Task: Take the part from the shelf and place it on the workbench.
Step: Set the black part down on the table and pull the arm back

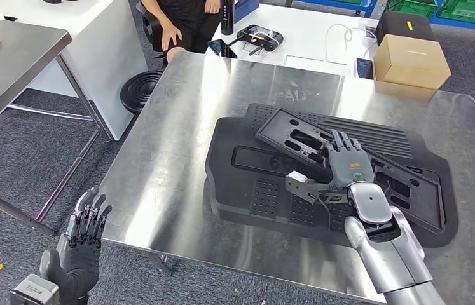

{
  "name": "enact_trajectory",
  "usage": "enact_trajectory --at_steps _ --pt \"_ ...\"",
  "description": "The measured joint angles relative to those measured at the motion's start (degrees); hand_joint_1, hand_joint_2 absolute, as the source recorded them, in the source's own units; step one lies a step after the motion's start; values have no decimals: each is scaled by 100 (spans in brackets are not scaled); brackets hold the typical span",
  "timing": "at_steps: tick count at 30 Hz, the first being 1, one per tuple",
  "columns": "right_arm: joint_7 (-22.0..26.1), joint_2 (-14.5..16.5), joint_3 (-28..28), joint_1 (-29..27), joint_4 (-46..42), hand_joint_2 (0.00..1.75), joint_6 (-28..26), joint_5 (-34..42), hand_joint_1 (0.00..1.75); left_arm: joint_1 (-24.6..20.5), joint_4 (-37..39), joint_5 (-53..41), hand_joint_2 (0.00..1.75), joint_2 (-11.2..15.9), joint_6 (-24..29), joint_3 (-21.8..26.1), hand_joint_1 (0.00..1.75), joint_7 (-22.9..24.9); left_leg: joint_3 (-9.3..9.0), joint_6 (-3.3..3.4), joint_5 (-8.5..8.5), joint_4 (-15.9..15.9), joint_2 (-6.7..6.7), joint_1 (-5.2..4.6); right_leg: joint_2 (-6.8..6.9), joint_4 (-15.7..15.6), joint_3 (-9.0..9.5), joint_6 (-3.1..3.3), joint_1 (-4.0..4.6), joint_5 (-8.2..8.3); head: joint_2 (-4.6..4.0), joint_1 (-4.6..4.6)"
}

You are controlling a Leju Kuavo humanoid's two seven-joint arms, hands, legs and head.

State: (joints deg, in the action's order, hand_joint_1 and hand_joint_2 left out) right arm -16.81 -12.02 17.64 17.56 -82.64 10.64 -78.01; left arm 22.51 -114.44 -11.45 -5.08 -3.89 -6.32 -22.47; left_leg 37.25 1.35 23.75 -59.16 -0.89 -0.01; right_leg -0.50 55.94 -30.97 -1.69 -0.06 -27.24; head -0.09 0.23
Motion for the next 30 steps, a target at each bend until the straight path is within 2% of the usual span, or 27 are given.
enact_trajectory --at_steps 10,18,20,22,24,26,27,28,29,30 --pt "35 28 56 -16 -72 0 -15 246 0 15 0 2 0 1 -91 3 0 -1 -21 3 -10 3 2 15 0 6 69 -20 19 6 0 -2" --pt "165 123 76 -172 -396 0 -539 322 0 37 1 -54 0 1 -91 10 0 -77 -22 4 -5 9 2 16 0 -1 67 -18 20 3 0 -1" --pt "216 160 75 -212 -507 0 -573 368 0 42 1 -58 0 -1 -94 15 0 -99 -30 48 6 23 2 3 -1 -28 76 -40 14 12 0 -2" --pt "262 189 68 -237 -612 0 -594 418 0 25 2 -74 0 -19 -131 25 0 -105 -84 111 -28 115 16 30 3 11 52 -74 12 -8 0 0" --pt "283 203 58 -249 -685 0 -615 432 0 -20 2 -98 0 -61 -204 38 0 -98 -137 143 -80 205 36 74 6 389 -133 -73 -2 -195 0 8" --pt "274 213 40 -287 -709 0 -650 411 0 -63 8 -118 0 -112 -283 53 0 -87 -137 148 -92 218 44 86 6 1157 -517 -56 -50 -520 0 11" --pt "266 217 26 -324 -710 0 -689 393 0 -72 13 -126 0 -132 -315 60 0 -83 -129 137 -97 217 46 97 7 1486 -690 -78 -82 -627 0 10" --pt "257 222 9 -367 -712 0 -754 366 0 -75 18 -135 0 -149 -345 66 0 -81 -123 118 -102 215 46 112 9 1635 -775 -127 -115 -652 0 9" --pt "262 229 -13 -410 -721 0 -853 332 0 -76 21 -145 0 -162 -367 71 0 -80 -120 88 -108 212 45 137 13 1518 -726 -209 -150 -567 0 9" --pt "278 239 -37 -450 -741 0 -984 291 0 -76 24 -154 0 -174 -390 76 0 -79 -118 49 -112 205 44 168 20 1186 -566 -304 -187 -414 0 10"
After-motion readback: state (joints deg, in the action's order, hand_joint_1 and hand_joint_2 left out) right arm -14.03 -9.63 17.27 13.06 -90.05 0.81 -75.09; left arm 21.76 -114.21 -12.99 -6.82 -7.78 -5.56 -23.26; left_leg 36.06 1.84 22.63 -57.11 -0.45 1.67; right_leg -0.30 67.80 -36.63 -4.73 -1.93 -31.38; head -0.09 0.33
